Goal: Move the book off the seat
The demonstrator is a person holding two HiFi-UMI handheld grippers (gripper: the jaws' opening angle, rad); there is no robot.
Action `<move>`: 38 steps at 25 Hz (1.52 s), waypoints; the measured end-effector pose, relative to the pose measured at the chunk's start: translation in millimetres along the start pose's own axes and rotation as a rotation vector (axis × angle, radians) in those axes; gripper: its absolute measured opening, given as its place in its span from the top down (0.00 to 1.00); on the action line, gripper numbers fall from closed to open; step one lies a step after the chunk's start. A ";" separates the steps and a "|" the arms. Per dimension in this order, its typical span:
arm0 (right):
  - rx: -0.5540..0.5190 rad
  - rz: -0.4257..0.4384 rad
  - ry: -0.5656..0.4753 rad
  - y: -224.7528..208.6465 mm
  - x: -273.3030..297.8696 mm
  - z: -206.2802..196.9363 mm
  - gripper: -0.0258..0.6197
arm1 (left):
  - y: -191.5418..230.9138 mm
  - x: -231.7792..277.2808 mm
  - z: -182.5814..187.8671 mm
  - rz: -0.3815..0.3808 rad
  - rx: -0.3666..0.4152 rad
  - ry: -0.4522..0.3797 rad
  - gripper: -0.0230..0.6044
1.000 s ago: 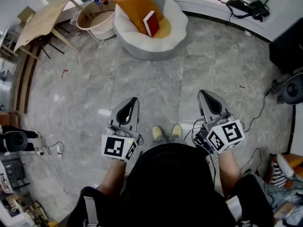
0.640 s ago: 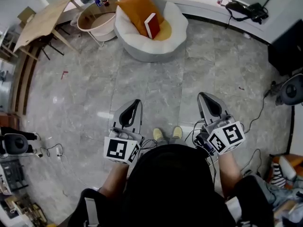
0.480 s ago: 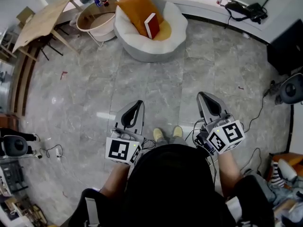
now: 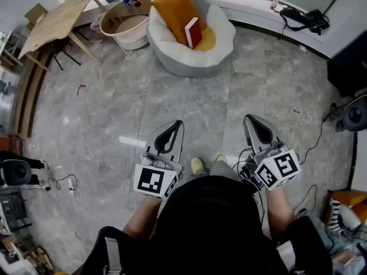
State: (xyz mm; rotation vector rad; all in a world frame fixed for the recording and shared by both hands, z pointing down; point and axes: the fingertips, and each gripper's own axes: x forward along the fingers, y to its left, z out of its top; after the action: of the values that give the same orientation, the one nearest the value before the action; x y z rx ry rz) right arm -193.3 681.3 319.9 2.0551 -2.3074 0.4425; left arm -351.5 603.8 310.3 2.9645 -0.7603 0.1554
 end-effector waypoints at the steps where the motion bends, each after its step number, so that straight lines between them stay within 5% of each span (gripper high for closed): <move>1: -0.002 -0.001 0.002 0.9 1.9 -0.2 0.95 | 1.5 0.6 -0.5 -0.001 0.000 0.000 0.94; 26: -0.037 0.044 0.005 22.9 28.1 7.5 0.95 | 24.2 -14.5 7.7 0.015 -0.012 -0.024 0.94; 38: -0.035 0.064 -0.002 -3.8 56.6 7.3 0.95 | 38.6 11.9 13.7 0.044 0.011 -0.039 0.94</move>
State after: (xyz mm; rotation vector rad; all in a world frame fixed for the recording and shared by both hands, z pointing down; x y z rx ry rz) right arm -195.8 624.4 325.1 1.9718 -2.3703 0.3997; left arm -358.7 563.0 300.0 2.9703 -0.8327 0.1042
